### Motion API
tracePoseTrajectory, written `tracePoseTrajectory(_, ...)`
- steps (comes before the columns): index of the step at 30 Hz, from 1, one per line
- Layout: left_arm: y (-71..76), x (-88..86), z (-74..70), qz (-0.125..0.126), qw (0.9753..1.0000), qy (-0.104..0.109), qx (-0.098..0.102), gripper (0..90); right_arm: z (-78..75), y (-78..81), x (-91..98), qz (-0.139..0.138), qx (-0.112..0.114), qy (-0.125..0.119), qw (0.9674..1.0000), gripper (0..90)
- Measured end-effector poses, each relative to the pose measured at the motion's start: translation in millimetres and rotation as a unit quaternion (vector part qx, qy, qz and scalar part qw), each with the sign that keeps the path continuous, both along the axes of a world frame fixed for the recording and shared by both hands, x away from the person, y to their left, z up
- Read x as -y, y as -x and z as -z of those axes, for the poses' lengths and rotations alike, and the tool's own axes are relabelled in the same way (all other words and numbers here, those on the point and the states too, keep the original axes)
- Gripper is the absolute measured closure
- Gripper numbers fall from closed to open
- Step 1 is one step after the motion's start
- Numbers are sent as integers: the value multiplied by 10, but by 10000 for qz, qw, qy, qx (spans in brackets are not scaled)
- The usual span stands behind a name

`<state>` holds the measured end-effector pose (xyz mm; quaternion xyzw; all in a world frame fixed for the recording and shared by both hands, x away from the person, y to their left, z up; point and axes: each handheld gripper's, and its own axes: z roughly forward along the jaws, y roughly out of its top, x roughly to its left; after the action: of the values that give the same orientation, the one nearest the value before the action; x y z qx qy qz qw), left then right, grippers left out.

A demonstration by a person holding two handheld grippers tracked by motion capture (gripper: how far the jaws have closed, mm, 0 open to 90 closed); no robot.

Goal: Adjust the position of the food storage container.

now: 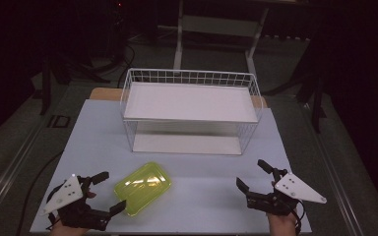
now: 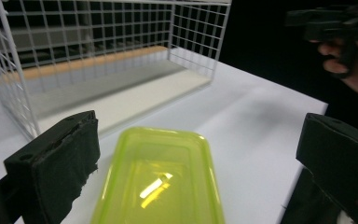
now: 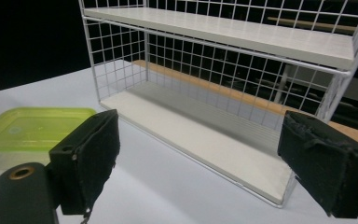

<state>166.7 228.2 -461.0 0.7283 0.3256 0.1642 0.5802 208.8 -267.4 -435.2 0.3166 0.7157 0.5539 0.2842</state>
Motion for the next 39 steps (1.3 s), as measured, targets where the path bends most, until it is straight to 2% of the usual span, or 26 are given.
tracePoseTrajectory(2,18,-40,30,68,9999,-124,-79,3,-1,-6,-2,-33,-23,-20,10000,128)
tracePoseTrajectory(3,28,-64,55,74,9998,-155,-109,40,-2,-8,-3,-35,-31,-15,10000,129)
tracePoseTrajectory(6,40,-138,151,229,9993,-201,-221,174,-1,-13,-2,-85,-64,-41,9999,129)
tracePoseTrajectory(10,29,-227,273,362,9978,-385,-401,409,11,-21,-12,-90,-97,-27,9999,130)
tracePoseTrajectory(11,16,-248,300,354,9972,-441,-494,498,13,-26,-14,-101,-109,-24,9999,130)
tracePoseTrajectory(13,0,-289,354,357,9961,-557,-584,596,19,-35,-20,-124,-137,-40,9998,130)
tracePoseTrajectory(14,-18,-311,381,346,9949,-653,-690,638,22,-39,-21,-132,-142,-42,9998,130)
tracePoseTrajectory(16,-24,-338,411,352,9947,-644,-718,738,23,-42,-21,-143,-152,-45,9998,130)
tracePoseTrajectory(17,-45,-373,464,369,9932,-694,-854,738,25,-45,-20,-142,-165,-49,9998,130)
tracePoseTrajectory(18,-52,-382,487,375,9926,-734,-890,823,26,-49,-18,-135,-171,-56,9997,130)
tracePoseTrajectory(19,-61,-388,516,332,9914,-834,-951,861,27,-51,-16,-139,-175,-61,9997,130)
tracePoseTrajectory(20,-75,-394,545,390,9903,-816,-1059,896,27,-53,-15,-133,-182,-64,9997,130)
tracePoseTrajectory(23,-94,-357,597,496,9868,-956,-1208,900,33,-62,-14,-144,-215,-72,9996,131)
tracePoseTrajectory(27,-128,-270,610,552,9846,-1136,-1209,900,42,-70,-18,-165,-245,-64,9995,131)
tracePoseTrajectory(30,-169,-228,616,541,9849,-1167,-1162,900,48,-76,-20,-172,-258,-59,9995,131)
tracePoseTrajectory(34,-269,-228,646,442,9832,-1288,-1220,900,52,-76,-17,-182,-262,-47,9995,131)
tracePoseTrajectory(39,-390,-261,666,242,9845,-1205,-1248,900,53,-81,-12,-200,-279,-58,9994,132)
